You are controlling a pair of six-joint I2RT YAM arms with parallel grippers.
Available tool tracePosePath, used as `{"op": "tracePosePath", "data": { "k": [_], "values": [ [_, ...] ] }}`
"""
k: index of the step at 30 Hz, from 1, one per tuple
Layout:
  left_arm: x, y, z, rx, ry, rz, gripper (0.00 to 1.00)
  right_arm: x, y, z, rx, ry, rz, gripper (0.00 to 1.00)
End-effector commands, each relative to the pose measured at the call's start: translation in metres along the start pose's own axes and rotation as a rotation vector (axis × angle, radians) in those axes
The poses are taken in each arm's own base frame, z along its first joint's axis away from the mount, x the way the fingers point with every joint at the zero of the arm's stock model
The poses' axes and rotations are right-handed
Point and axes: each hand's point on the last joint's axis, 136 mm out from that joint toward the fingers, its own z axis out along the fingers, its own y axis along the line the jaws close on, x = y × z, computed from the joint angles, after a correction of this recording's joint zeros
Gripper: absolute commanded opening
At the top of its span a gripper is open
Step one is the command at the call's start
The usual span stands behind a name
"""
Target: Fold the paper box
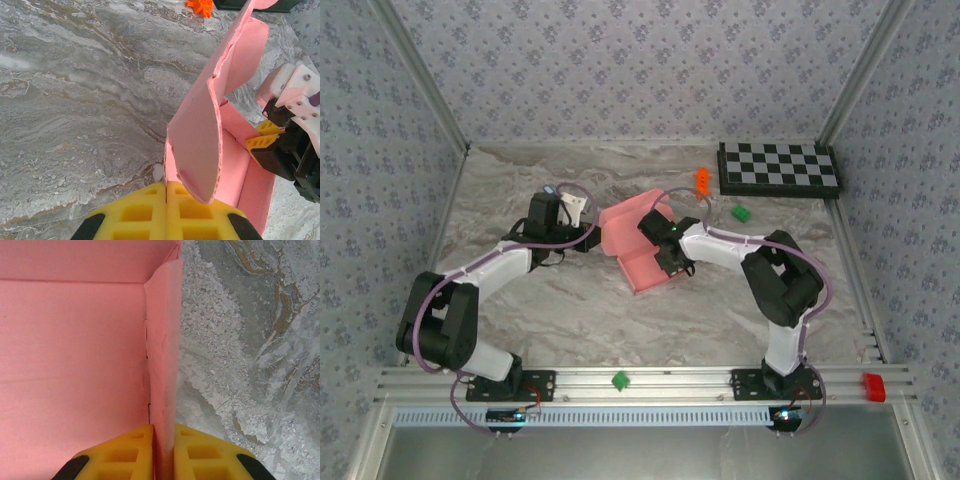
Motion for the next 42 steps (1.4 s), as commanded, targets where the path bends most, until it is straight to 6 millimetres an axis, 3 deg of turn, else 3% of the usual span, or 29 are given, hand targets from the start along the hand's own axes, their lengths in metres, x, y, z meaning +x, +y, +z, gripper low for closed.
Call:
{"op": "tracePosePath", "data": {
  "k": [1, 9, 13, 18, 28, 32, 33, 34, 39, 42],
  "values": [
    [-0.018, -0.007, -0.002, 0.015, -0.031, 0.041, 0.00, 0.021, -0.010, 0.009, 0.068, 0.091, -0.030, 0.15],
    [-0.023, -0.014, 0.001, 0.058, -0.032, 0.050, 0.00, 0.007, 0.007, -0.003, -0.053, 0.030, 0.026, 0.16],
    [-0.025, -0.016, 0.004, 0.065, -0.028, 0.062, 0.00, -0.004, 0.011, -0.015, -0.101, -0.016, 0.068, 0.22],
    [-0.025, -0.018, 0.006, 0.077, -0.023, 0.082, 0.00, -0.012, 0.011, -0.024, -0.126, -0.049, 0.099, 0.25],
    [-0.027, -0.022, 0.009, 0.102, -0.025, 0.146, 0.00, -0.017, 0.006, -0.030, -0.148, -0.077, 0.157, 0.43],
    [-0.031, -0.022, 0.015, 0.113, -0.029, 0.163, 0.00, -0.018, 0.002, -0.036, -0.167, -0.096, 0.190, 0.46],
    [-0.033, -0.022, 0.016, 0.118, -0.033, 0.166, 0.02, -0.026, 0.001, -0.040, -0.175, -0.129, 0.205, 0.47],
    [-0.034, -0.022, 0.018, 0.120, -0.034, 0.167, 0.02, -0.014, 0.000, -0.033, -0.169, -0.108, 0.209, 0.47],
    [-0.042, -0.022, 0.024, 0.127, -0.034, 0.181, 0.11, -0.015, -0.008, -0.042, -0.196, -0.151, 0.252, 0.48],
    [-0.047, -0.022, 0.023, 0.122, -0.045, 0.188, 0.31, -0.015, -0.015, -0.048, -0.202, -0.181, 0.284, 0.48]
  ]
}}
